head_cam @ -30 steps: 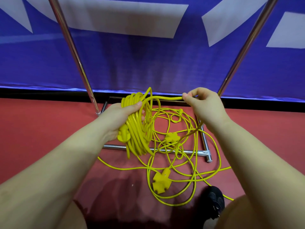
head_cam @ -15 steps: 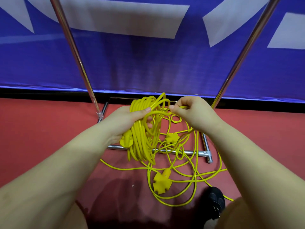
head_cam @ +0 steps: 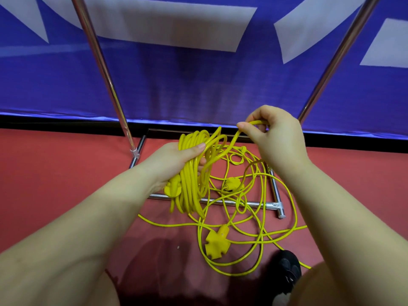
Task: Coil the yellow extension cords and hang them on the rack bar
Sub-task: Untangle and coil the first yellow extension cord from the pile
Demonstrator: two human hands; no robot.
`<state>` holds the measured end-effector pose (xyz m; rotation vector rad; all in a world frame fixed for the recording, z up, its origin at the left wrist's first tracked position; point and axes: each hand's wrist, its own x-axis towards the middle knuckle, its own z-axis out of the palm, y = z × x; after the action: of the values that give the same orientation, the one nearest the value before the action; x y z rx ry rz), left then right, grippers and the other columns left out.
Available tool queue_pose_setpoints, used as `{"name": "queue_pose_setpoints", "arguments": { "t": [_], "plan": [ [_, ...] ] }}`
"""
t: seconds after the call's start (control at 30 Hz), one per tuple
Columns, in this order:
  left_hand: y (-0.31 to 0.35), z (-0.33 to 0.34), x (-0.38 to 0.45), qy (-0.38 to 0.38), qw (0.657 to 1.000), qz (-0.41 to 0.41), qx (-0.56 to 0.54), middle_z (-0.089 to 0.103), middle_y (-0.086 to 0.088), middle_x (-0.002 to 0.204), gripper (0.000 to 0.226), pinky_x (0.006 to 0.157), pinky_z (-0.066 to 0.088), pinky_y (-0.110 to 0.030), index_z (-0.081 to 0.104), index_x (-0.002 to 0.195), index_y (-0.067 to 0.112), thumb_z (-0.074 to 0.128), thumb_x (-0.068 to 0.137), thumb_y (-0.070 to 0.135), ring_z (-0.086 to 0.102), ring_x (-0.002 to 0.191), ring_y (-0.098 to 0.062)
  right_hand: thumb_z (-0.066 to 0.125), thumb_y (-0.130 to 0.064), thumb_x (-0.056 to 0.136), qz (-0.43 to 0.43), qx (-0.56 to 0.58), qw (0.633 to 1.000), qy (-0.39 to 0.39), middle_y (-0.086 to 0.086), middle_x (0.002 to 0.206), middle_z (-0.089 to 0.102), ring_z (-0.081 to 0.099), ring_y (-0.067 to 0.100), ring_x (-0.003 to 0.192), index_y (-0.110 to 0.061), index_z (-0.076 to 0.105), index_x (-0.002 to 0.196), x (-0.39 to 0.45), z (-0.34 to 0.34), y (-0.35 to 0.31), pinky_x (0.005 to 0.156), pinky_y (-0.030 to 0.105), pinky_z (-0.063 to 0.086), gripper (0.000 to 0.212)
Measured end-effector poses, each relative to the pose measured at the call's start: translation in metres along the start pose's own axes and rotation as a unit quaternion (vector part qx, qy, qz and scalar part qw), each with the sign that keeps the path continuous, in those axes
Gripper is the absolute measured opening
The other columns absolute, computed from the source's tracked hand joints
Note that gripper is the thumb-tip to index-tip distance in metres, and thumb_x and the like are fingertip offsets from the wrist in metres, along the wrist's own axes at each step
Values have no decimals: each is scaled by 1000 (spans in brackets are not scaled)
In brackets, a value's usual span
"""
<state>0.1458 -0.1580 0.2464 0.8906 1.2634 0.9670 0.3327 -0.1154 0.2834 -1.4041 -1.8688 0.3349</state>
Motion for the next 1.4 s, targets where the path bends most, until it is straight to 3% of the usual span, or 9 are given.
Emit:
{"name": "queue_pose_setpoints", "arguments": {
  "t": [0.23,0.5,0.67,0.83,0.97,1.07,1.2,1.3,1.4],
  "plan": [
    [-1,2,1,3,1000,30,-2,68,-2,66,17,64,57,-28,64,84,9,56,90,22,68,62,-13,73,-36,77,-31,-3,984,-177,-11,55,46,42,3,51,-21,63,77,-19,26,-12,54,24,33,18],
    [-2,3,2,12,999,34,-7,69,-3,72,12,60,56,-28,66,88,11,58,89,20,66,60,-10,72,-38,78,78,92,980,-156,-11,52,46,47,-2,42,-28,56,65,-22,35,-8,48,22,32,23],
    [-2,3,1,-21,999,28,-9,70,-13,83,17,70,56,-38,66,97,6,60,87,19,66,73,-22,64,-38,85,132,178,962,-159,-13,44,41,37,2,40,-14,66,71,-22,38,-7,50,19,31,28],
    [0,9,-4,-22,999,8,-35,66,-2,61,9,56,56,-28,63,80,9,59,88,12,64,54,-13,47,-36,96,158,280,928,-190,-6,59,54,45,9,54,-20,65,76,-17,32,-10,59,28,40,31],
    [4,3,-1,23,998,21,-59,62,1,54,14,55,55,-27,61,74,7,61,87,13,60,47,-12,44,-42,95,88,116,943,-298,-5,73,62,58,15,74,-20,58,77,-18,23,1,78,34,46,31],
    [7,-4,1,51,995,33,-74,62,0,55,14,57,55,-28,62,74,7,61,87,13,59,47,-11,47,-37,95,90,-31,902,-421,4,91,66,60,20,89,-17,58,89,-21,18,15,85,34,45,24],
    [8,-9,2,64,996,38,-55,62,0,54,16,53,54,-28,61,73,7,61,88,13,60,47,-12,57,-21,92,104,30,943,-314,3,78,69,69,26,82,-20,46,83,-15,15,22,76,39,53,14],
    [7,-10,1,56,997,50,-19,62,2,54,14,51,53,-24,61,73,9,61,87,12,60,48,-9,60,-18,90,143,108,963,-202,1,66,68,68,15,60,-17,50,81,-10,8,21,54,25,51,14],
    [2,-6,0,32,997,54,39,63,2,56,8,50,52,-21,62,77,12,65,84,10,60,48,-8,59,-20,91,173,125,958,-192,6,69,69,63,14,50,-16,52,76,-10,8,18,53,26,52,18]
  ]
}}
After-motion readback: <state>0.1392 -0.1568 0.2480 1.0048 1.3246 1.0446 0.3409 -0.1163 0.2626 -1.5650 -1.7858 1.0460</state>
